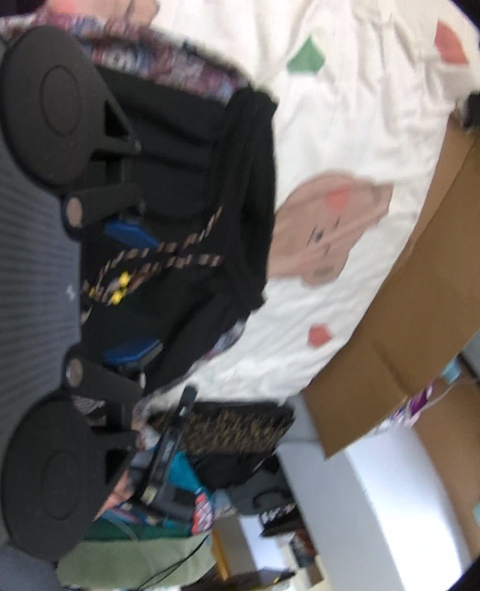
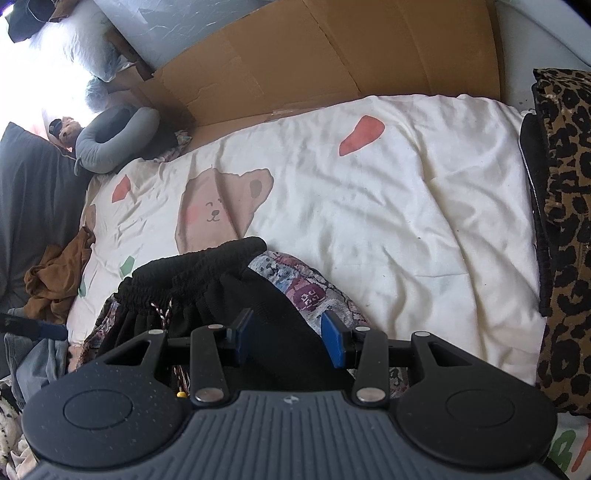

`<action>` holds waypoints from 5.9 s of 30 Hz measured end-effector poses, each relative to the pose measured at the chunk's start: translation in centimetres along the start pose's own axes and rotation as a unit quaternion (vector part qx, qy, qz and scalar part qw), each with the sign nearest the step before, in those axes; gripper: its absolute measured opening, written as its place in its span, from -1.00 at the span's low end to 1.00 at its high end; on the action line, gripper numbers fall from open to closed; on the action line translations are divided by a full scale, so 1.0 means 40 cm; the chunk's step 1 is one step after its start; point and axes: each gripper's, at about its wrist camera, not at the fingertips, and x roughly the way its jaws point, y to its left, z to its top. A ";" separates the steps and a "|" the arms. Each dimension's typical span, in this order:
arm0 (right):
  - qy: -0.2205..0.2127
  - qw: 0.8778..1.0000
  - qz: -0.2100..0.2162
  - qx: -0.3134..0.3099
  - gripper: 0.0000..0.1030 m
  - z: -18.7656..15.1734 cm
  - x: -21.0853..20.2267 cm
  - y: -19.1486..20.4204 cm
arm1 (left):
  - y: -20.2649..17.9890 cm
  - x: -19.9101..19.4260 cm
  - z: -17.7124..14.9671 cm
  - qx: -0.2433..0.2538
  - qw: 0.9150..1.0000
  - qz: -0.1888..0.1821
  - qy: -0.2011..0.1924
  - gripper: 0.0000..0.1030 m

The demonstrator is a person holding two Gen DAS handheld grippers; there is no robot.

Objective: Fold clothes

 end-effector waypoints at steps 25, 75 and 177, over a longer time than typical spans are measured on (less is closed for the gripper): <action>0.018 0.999 -0.025 -0.030 -0.09 0.133 0.152 0.010 | 0.272 0.010 0.104 -0.027 0.973 0.212 -0.087 -0.19; 0.090 0.959 -0.034 -0.266 -0.35 0.094 0.298 0.168 | 0.307 0.097 0.056 -0.004 0.975 0.219 -0.038 -0.52; -0.055 0.895 -0.198 -0.397 -0.92 0.489 0.461 0.370 | 0.173 0.024 0.454 0.177 0.895 0.349 -0.214 -0.96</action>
